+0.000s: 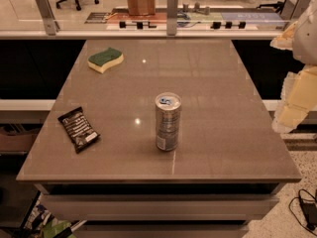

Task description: Move redbull can near sponge

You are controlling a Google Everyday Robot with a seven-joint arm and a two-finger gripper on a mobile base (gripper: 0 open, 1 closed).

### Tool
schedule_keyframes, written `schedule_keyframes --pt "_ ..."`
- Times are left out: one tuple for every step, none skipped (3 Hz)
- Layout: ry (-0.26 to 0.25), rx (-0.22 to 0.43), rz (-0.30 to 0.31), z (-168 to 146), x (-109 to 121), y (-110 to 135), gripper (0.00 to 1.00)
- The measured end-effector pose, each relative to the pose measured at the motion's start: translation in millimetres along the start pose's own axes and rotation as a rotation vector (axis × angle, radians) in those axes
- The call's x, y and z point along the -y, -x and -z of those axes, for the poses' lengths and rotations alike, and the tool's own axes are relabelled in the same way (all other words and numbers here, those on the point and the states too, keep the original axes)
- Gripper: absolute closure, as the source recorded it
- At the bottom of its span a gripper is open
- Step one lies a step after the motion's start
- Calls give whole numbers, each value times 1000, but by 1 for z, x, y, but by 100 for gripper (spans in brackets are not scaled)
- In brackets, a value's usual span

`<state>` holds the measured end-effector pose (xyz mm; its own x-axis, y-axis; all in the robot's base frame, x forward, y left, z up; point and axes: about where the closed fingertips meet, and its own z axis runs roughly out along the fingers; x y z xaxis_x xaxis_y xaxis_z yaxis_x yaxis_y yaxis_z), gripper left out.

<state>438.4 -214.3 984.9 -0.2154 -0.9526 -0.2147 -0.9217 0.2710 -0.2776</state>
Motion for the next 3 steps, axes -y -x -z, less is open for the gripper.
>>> schedule_keyframes --pt "-4 13 2 1 0 3 0" --pt "14 96 3 -4 -4 13 0" --pt "60 255 1 -20 -17 32 0"
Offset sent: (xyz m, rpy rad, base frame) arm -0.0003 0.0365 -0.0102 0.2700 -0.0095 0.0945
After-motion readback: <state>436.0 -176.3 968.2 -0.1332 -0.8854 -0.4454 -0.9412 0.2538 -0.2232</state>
